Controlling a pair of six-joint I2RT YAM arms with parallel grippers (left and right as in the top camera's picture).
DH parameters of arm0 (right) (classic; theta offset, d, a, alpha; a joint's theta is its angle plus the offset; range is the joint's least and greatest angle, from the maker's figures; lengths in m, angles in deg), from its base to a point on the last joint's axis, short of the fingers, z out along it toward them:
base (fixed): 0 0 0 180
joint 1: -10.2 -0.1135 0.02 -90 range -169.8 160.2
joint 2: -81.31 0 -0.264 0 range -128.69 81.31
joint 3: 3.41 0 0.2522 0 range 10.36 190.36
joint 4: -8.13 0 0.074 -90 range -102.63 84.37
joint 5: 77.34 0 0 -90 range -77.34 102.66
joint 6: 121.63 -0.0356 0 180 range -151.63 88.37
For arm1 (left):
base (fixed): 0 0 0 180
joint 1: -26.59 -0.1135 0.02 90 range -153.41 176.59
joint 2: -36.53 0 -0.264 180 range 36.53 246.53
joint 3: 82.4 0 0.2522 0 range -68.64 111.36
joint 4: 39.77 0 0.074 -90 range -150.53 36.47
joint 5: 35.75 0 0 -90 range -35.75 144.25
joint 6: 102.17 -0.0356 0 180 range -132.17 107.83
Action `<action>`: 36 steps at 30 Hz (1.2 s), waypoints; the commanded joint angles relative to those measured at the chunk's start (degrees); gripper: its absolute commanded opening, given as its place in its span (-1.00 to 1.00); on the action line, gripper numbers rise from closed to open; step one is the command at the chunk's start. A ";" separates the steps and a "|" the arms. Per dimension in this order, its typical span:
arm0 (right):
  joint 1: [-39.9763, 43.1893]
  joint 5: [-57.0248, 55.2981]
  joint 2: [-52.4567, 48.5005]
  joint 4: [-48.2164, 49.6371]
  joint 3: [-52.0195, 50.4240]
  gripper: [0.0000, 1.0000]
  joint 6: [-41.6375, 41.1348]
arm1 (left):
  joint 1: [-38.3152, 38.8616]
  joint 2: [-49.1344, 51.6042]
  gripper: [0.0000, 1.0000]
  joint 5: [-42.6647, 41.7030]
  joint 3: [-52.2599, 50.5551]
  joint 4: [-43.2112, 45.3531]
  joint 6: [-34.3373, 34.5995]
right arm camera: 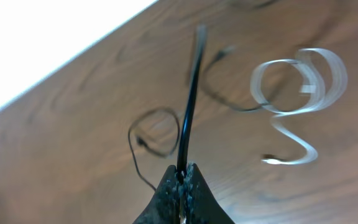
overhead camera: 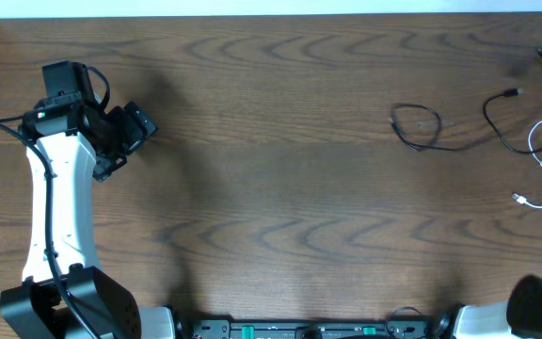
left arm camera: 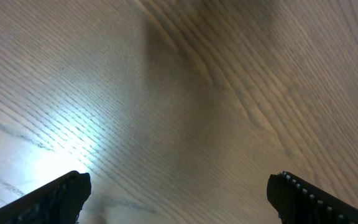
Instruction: Untangle cables
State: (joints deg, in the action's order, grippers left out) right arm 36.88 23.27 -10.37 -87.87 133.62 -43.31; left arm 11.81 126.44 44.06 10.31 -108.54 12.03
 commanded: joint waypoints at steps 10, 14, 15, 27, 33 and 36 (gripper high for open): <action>24.46 13.66 2.25 9.14 0.39 -0.99 -12.26 | 0.09 0.04 0.93 0.33 -0.37 0.04 0.11; 24.65 8.92 -1.40 10.12 0.37 -0.98 -14.12 | 0.09 0.04 0.92 0.33 -0.37 0.04 0.11; 24.65 8.33 -3.02 10.27 0.39 -0.98 -14.08 | 0.09 0.04 0.92 0.33 -0.37 0.04 0.11; 24.17 12.48 -21.77 6.84 0.37 0.46 -6.78 | 0.09 0.04 0.93 0.33 -0.37 0.04 0.11; 19.69 23.93 -21.66 8.13 0.39 0.74 -0.61 | 0.09 0.04 0.93 0.33 -0.37 0.07 0.11; 14.88 27.50 -20.81 8.46 0.39 0.86 3.04 | 0.09 0.04 0.93 0.33 -0.37 0.04 0.11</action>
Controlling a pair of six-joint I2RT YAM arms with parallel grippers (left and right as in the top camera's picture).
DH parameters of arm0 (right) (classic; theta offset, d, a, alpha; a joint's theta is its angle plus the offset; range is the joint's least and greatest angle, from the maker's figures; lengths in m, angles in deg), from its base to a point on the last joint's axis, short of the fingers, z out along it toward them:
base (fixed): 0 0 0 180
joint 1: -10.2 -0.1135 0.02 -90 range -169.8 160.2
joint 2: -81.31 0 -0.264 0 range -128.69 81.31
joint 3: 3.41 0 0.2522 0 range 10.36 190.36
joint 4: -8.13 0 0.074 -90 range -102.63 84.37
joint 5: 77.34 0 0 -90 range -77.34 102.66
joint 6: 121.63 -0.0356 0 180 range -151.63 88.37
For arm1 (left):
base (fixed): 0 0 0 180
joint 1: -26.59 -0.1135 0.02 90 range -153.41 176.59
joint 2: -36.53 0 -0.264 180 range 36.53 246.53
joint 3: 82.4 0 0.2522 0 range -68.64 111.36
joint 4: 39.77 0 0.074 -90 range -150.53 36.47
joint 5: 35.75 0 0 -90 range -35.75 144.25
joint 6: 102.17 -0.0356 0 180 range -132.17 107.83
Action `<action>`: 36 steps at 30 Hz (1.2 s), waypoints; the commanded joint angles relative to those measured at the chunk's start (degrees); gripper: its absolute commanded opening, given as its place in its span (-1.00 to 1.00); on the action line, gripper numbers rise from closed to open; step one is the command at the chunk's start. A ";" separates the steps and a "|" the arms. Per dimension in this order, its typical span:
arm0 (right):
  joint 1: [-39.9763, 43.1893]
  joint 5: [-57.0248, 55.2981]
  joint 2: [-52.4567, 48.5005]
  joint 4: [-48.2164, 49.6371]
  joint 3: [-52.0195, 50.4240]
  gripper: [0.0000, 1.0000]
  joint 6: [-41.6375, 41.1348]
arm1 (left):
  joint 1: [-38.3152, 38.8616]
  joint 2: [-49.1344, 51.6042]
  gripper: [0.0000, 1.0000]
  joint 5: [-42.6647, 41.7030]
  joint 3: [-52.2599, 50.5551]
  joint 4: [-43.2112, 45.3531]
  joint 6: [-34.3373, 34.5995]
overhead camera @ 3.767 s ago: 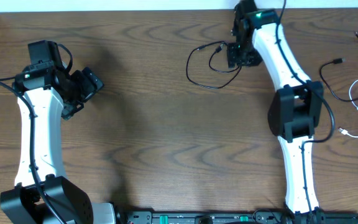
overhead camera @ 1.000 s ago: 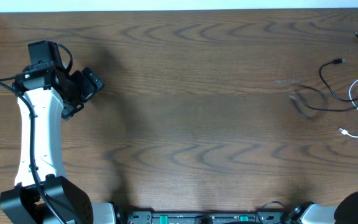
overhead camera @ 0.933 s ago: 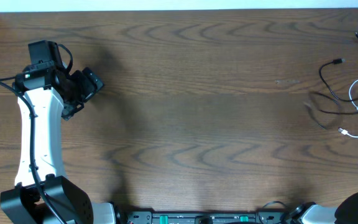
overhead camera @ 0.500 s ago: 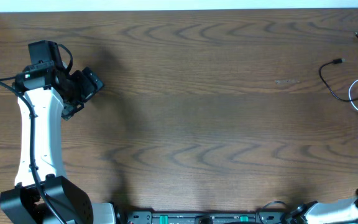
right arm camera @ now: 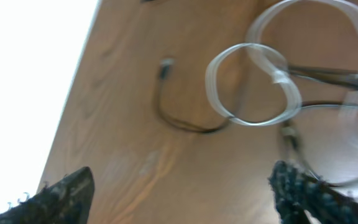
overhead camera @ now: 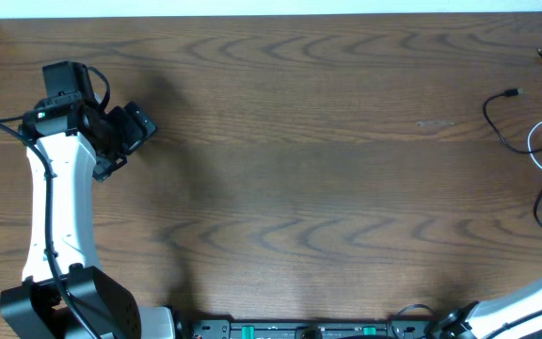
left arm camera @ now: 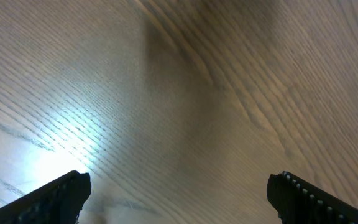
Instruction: Untangle cables
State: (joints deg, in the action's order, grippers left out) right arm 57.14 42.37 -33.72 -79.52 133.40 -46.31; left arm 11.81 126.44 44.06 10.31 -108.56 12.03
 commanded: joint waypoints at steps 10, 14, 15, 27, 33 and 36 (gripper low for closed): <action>-23.50 7.63 3.26 -12.59 0.61 0.97 21.44 | 0.09 0.04 0.93 0.35 -0.37 0.07 0.11; -29.94 7.30 4.68 -16.22 0.61 0.90 26.18 | 0.09 0.04 0.93 0.33 -0.37 0.07 0.11; -31.06 6.88 5.11 -16.70 0.61 0.93 26.58 | 0.09 0.04 0.93 0.33 -0.37 0.07 0.09; -43.67 -7.13 18.14 -23.41 0.59 0.98 22.80 | 0.09 0.04 0.92 0.33 -0.37 0.07 0.09; -44.26 -7.74 23.87 -23.41 0.59 0.99 21.57 | 0.09 0.04 0.92 0.35 -0.37 0.07 0.09; -44.26 -8.61 25.59 -23.41 0.59 0.99 21.57 | 0.09 0.04 0.92 0.35 -0.37 0.07 0.11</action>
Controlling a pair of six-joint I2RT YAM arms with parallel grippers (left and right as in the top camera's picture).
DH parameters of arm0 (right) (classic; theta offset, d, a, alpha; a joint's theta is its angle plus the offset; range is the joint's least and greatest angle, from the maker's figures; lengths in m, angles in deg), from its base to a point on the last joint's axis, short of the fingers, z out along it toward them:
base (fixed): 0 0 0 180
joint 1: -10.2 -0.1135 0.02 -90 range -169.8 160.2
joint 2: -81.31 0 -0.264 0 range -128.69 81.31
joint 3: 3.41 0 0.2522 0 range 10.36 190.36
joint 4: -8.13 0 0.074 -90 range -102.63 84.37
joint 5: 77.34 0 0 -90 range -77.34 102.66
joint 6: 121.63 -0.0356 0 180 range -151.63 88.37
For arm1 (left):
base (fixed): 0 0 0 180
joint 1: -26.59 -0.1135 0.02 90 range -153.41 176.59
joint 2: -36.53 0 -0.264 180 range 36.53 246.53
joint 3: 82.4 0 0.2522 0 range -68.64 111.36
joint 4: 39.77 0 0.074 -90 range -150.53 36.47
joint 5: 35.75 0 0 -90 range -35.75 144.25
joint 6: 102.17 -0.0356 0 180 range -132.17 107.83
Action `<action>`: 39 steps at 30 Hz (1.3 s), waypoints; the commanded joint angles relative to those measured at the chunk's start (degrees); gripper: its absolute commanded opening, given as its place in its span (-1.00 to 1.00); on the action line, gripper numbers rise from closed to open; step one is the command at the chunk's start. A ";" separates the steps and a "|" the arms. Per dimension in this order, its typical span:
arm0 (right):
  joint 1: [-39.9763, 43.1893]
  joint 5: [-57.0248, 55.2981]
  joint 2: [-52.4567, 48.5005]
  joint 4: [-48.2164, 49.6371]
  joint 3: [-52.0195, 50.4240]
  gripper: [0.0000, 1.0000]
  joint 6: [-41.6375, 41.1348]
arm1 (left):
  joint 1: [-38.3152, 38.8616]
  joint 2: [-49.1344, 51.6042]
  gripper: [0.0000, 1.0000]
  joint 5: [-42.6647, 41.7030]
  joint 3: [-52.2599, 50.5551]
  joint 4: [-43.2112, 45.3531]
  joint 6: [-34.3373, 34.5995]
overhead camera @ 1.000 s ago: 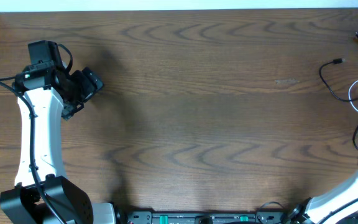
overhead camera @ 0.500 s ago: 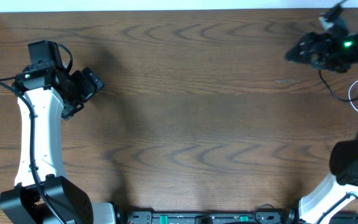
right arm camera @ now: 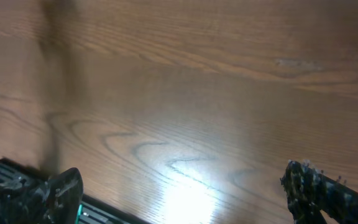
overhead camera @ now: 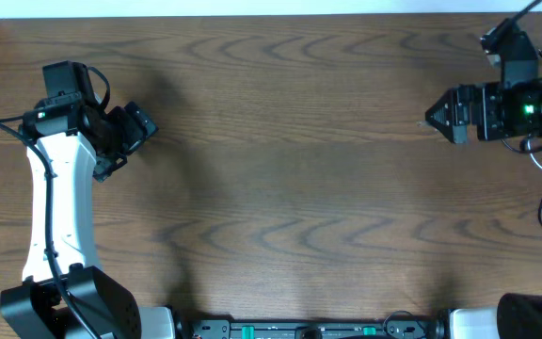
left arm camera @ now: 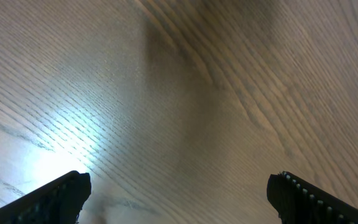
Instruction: Untangle cables
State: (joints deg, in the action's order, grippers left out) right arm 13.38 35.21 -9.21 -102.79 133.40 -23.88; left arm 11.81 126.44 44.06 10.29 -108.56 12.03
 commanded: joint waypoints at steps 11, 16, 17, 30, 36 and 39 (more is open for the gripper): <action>-0.52 -1.03 2.45 -0.13 0.57 0.98 -1.31 | 0.09 0.04 0.92 0.33 -0.35 0.07 0.11; -2.08 0.50 2.73 1.03 0.42 0.99 -1.90 | 0.09 0.04 0.92 0.35 -0.35 0.07 0.11; -3.08 0.44 3.52 2.36 0.11 0.99 -1.88 | 0.09 0.04 0.93 0.33 -0.35 0.07 0.11; -14.38 -16.22 32.33 44.48 -43.98 0.99 -1.27 | 0.09 0.04 0.93 0.35 -0.35 0.07 0.09; -14.38 -18.80 47.78 64.32 -66.14 0.98 -1.27 | 0.09 0.04 0.93 0.33 -0.35 0.07 0.09; -14.38 -21.20 54.16 72.00 -75.21 0.99 -1.25 | 0.09 0.04 0.92 0.33 -0.35 0.07 0.09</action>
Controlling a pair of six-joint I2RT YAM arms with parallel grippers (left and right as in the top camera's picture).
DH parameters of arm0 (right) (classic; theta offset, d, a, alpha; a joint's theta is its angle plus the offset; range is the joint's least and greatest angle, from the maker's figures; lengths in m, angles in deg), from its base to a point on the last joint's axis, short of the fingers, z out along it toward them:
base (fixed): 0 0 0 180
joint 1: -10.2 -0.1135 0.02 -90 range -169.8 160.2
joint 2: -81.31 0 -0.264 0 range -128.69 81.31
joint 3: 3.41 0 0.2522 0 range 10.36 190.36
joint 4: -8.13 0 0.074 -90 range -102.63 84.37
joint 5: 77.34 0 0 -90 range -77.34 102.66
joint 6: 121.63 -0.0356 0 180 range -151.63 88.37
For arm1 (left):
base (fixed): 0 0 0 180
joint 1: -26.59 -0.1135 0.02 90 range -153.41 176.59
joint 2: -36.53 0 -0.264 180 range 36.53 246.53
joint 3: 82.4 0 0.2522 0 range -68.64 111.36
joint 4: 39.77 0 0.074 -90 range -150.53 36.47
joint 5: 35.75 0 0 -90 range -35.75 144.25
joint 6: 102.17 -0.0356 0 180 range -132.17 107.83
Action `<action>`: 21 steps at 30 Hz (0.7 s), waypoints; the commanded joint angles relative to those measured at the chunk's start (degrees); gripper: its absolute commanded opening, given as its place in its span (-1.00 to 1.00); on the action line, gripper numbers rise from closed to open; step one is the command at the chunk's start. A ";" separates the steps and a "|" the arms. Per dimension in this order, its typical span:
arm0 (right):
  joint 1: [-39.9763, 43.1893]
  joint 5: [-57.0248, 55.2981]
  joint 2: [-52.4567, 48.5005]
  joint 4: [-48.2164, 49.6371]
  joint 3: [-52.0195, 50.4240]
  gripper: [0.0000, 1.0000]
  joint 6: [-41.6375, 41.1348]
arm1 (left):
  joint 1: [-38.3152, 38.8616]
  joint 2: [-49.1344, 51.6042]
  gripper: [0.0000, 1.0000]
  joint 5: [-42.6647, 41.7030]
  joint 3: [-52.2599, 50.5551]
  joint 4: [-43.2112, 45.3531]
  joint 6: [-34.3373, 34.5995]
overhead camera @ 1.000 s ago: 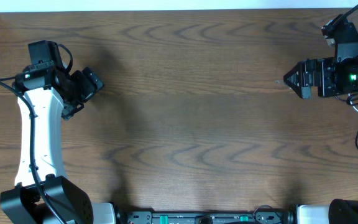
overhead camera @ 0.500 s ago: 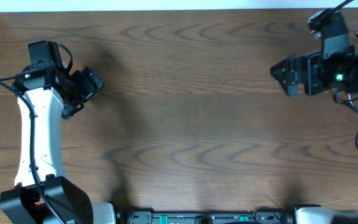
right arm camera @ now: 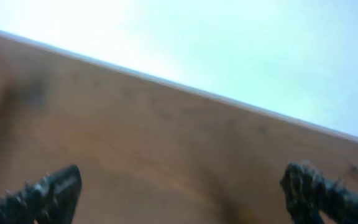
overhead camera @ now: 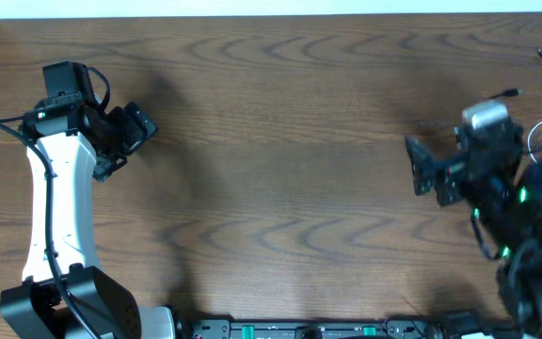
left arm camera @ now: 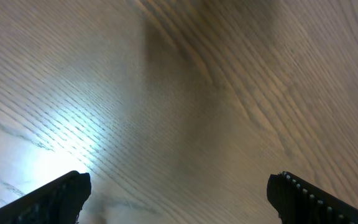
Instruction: Untangle cables
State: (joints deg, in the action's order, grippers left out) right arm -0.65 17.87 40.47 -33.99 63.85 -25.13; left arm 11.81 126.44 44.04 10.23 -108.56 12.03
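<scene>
At the table's right edge lie a black cable (overhead camera: 508,93) and a white cable (overhead camera: 540,132), both largely hidden behind my right arm. A small black cable end (overhead camera: 541,55) shows at the far right corner. My right gripper (overhead camera: 414,170) (right arm camera: 179,193) hangs open left of the cables, holding nothing; its wrist view is blurred and shows only bare table and a white background. My left gripper (overhead camera: 147,130) (left arm camera: 179,199) is open over bare wood at the far left, away from the cables.
The brown wooden table (overhead camera: 290,141) fills the overhead view. Its far edge (overhead camera: 271,15) meets a white surface. My left arm (overhead camera: 59,198) stretches along the left side, and the robot's base rail (overhead camera: 299,330) sits at the front edge.
My right gripper, still open, has moved from the upper right of the table down toward the front and a little left. Its wrist camera now faces the far table edge. The left arm is unchanged.
At first my right gripper was shut on the black cable, whose loop lay mid-right on the table. Then it was open and the black loop lay at the right edge. Later it hung open at the upper right, and now lower. My left arm never moved.
</scene>
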 commanded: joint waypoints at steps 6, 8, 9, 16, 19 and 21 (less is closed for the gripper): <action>-0.33 -5.55 16.63 19.63 -24.15 0.99 0.00 | 0.09 0.04 0.93 0.35 -0.28 0.07 0.11; -0.35 -6.45 20.04 24.02 -30.01 0.99 0.00 | 0.09 0.04 0.92 0.35 -0.28 0.07 0.09; -0.35 -6.62 21.42 25.97 -32.54 0.98 0.00 | 0.09 0.04 0.93 0.35 -0.28 0.07 0.09; -0.39 -6.14 31.52 30.80 -46.29 0.99 -0.42 | 0.09 0.04 0.92 0.35 -0.28 0.07 0.09; -0.39 -6.12 34.99 30.75 -49.37 0.98 -0.48 | 0.09 0.04 0.92 0.35 -0.28 0.07 0.09; -0.39 -6.12 36.87 30.58 -50.93 0.99 -1.75 | 0.09 0.04 0.93 0.35 -0.28 0.07 0.11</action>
State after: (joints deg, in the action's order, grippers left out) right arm -0.65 12.39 74.91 -3.61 14.50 -25.22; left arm 11.81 126.44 44.04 10.23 -108.52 12.03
